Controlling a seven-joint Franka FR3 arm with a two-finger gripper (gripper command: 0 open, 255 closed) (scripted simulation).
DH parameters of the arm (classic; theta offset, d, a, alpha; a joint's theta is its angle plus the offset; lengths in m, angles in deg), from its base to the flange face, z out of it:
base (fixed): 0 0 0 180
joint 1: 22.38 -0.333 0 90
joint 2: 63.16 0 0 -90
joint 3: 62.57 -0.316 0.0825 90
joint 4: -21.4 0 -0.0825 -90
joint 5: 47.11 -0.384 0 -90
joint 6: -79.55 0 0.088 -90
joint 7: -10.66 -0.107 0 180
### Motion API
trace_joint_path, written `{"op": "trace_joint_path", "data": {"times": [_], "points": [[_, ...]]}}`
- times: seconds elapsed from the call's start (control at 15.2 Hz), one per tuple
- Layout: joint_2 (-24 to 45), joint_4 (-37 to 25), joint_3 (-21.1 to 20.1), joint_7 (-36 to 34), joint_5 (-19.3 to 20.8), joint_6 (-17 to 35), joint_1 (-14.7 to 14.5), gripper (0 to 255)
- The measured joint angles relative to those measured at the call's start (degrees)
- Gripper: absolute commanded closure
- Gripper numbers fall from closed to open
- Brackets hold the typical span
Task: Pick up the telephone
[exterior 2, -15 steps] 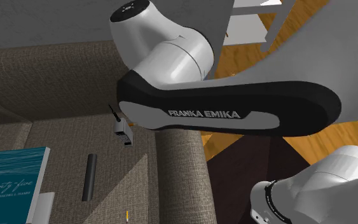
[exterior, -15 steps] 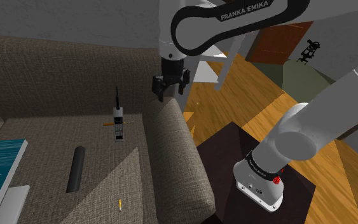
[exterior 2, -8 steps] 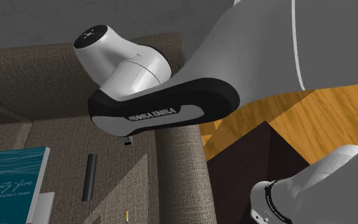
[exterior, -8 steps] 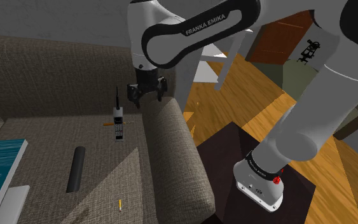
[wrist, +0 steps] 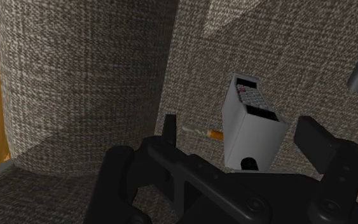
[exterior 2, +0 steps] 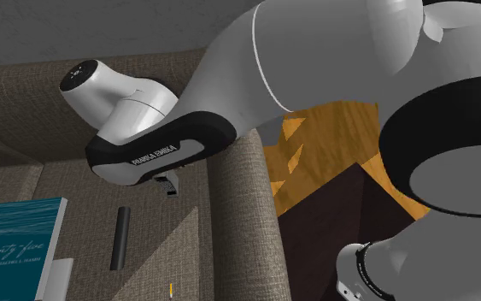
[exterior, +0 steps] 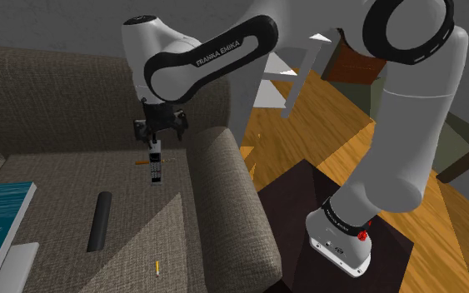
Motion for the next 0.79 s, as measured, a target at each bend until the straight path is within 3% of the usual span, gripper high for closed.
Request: {"op": "trace_joint_path", "data": {"times": [0.2, 0.73, 0.79], "points": [[6.33, -6.95, 1.16, -2.94, 2.29, -0.94, -2.47, 0], [10.45, -7.37, 2.22, -4.41, 3.99, 2.55, -3.48, 0], [10.57, -7.39, 2.25, -4.44, 4.04, 2.66, -3.50, 255]]}}
